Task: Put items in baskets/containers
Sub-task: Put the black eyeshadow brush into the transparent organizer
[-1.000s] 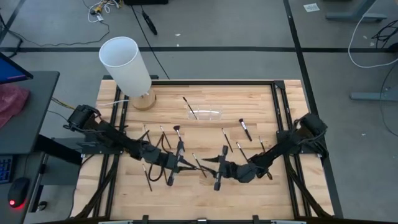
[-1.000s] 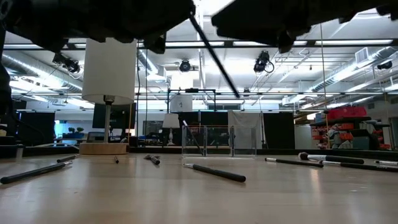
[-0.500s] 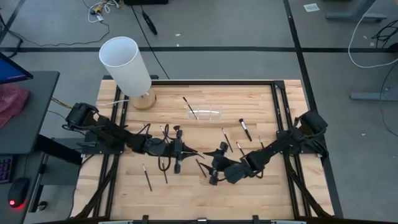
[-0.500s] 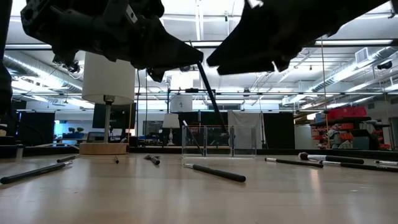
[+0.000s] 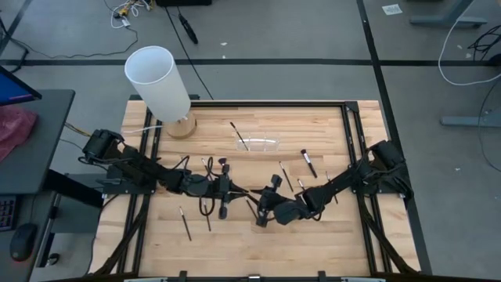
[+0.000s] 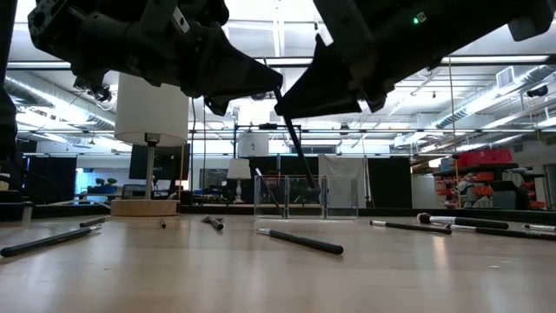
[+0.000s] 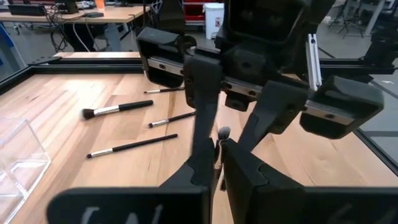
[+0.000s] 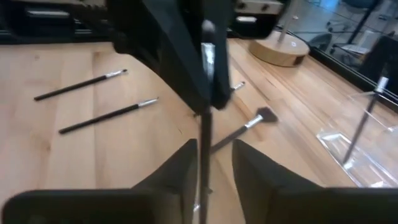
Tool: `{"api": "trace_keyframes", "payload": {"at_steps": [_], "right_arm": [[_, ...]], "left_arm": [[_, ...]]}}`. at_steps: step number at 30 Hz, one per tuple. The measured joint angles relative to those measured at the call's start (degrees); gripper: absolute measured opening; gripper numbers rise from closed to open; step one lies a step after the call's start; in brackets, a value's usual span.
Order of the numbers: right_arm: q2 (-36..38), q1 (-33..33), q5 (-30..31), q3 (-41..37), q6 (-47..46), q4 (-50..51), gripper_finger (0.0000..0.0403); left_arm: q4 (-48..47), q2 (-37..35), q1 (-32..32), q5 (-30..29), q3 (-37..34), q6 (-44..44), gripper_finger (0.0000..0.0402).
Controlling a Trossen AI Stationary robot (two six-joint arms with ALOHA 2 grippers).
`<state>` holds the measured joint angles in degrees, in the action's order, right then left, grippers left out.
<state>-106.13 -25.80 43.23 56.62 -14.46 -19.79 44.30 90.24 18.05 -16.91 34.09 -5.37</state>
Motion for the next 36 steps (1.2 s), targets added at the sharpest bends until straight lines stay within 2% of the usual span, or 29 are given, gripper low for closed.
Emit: {"api": "trace_keyframes", "payload": {"at_steps": [5,14,17,20,26,31,36], "right_arm": [[0.00,0.65,-3.12,0.02,1.44,-1.37,0.0052],[0.00,0.77,-3.13,0.04,1.32,-1.31,0.0009],[0.02,0.77,-2.94,0.02,0.16,-0.77,0.0010],[0.01,0.74,-0.78,-0.04,0.01,0.17,0.0010],[0.15,2.13,4.06,-0.30,-4.29,5.79,0.0010],[1.59,7.16,3.77,-5.38,-4.60,-3.25,0.0010],[8.44,13.76,3.82,-11.29,-2.73,-11.06,0.0010]], "left_arm": [[0.28,0.00,0.01,0.11,0.00,0.02,0.0027],[0.70,0.00,0.01,0.23,0.00,0.33,0.0033],[0.92,-0.13,-0.09,1.72,0.00,1.96,0.0057],[-0.38,-2.08,-0.23,1.75,0.00,3.05,0.0097],[-15.37,-8.57,-0.10,0.02,0.00,2.69,0.0169],[-20.67,-9.21,0.78,-5.49,-0.04,1.24,0.0184],[-20.36,-8.06,1.83,-6.01,-0.03,1.18,0.0176]]}}
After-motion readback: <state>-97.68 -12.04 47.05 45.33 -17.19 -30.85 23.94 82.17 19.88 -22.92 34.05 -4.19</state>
